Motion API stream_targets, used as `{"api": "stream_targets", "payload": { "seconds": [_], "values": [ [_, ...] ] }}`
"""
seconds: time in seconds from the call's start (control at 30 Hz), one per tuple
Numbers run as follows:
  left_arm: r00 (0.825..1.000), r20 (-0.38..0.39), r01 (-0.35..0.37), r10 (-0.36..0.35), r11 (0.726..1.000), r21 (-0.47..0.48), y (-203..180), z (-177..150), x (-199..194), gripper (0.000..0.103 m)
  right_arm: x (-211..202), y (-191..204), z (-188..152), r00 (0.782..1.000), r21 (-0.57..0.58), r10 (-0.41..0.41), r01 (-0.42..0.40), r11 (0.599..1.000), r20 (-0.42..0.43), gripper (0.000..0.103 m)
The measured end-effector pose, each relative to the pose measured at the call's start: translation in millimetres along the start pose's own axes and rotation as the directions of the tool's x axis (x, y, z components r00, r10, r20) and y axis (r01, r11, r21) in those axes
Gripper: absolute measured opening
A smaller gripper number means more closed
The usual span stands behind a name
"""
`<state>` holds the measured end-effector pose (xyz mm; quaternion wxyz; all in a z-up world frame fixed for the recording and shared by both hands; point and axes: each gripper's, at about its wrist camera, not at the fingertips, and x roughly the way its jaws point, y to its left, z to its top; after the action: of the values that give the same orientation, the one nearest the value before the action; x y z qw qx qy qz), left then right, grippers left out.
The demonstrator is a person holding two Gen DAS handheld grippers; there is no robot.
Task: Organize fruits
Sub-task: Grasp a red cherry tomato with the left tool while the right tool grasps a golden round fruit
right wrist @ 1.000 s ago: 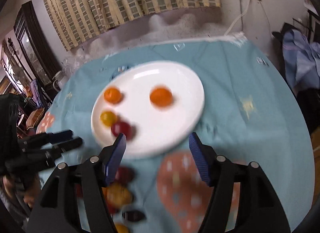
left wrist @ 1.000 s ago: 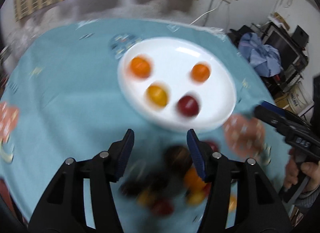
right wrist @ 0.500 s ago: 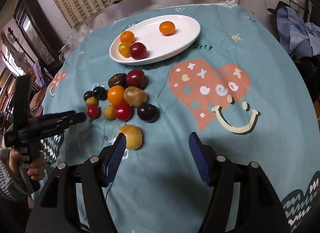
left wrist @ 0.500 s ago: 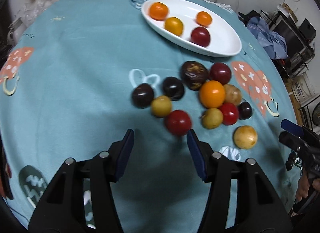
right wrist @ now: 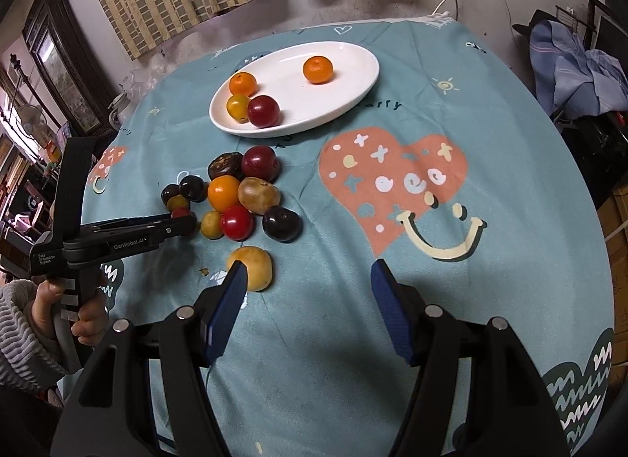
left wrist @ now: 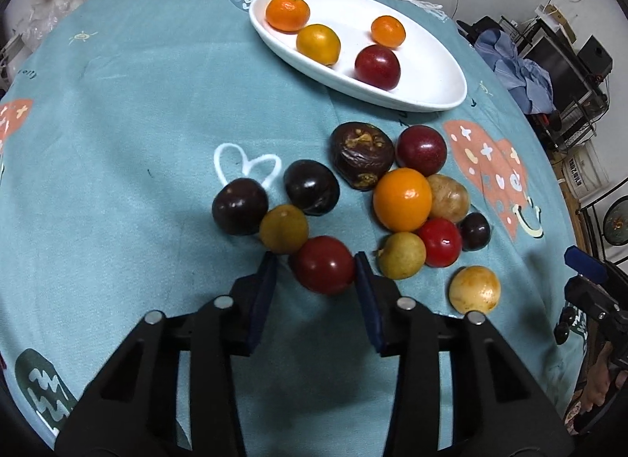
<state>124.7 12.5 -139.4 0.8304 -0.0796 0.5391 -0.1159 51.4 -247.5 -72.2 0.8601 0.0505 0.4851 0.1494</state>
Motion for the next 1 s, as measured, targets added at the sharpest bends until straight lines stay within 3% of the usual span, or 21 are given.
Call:
{"api": "stream_targets", "payload": {
  "seconds": [0.03,0.33,0.6,0.87,1.0],
  "values": [
    [1.000,0.004,0.016,-0.016,1.000,-0.006,0.7,-0.1,-1.7,0.029,0.5,0.9,-0.1,1.000,-0.004,0.002,-0.002,1.000,-0.002,0.065],
    [0.999,0.033,0.006,-0.006,1.000,-0.001,5.5,-17.4,-29.6,0.029,13.6,18.7,-3.4,0.996,-0.061,0.067,-0.070,0.996,-0.053,0.065],
    [0.999,0.026,-0.037,0.037,0.999,-0.003,17.0,-44.4,-48.7,0.029,49.0,48.9,3.9,0.987,-0.150,0.107,-0.124,0.981,-0.119,0.065],
    [0.998,0.030,-0.048,0.049,0.999,-0.026,23.1,-54.2,-57.7,0.029,83.4,53.1,6.8,0.985,-0.207,0.031,-0.066,0.976,-0.171,0.037],
    [0.999,0.027,-0.044,0.044,0.999,-0.016,18.2,-51.9,-55.8,0.029,79.9,46.0,5.1,0.983,-0.170,0.075,-0.104,0.980,-0.170,0.036]
  ]
}}
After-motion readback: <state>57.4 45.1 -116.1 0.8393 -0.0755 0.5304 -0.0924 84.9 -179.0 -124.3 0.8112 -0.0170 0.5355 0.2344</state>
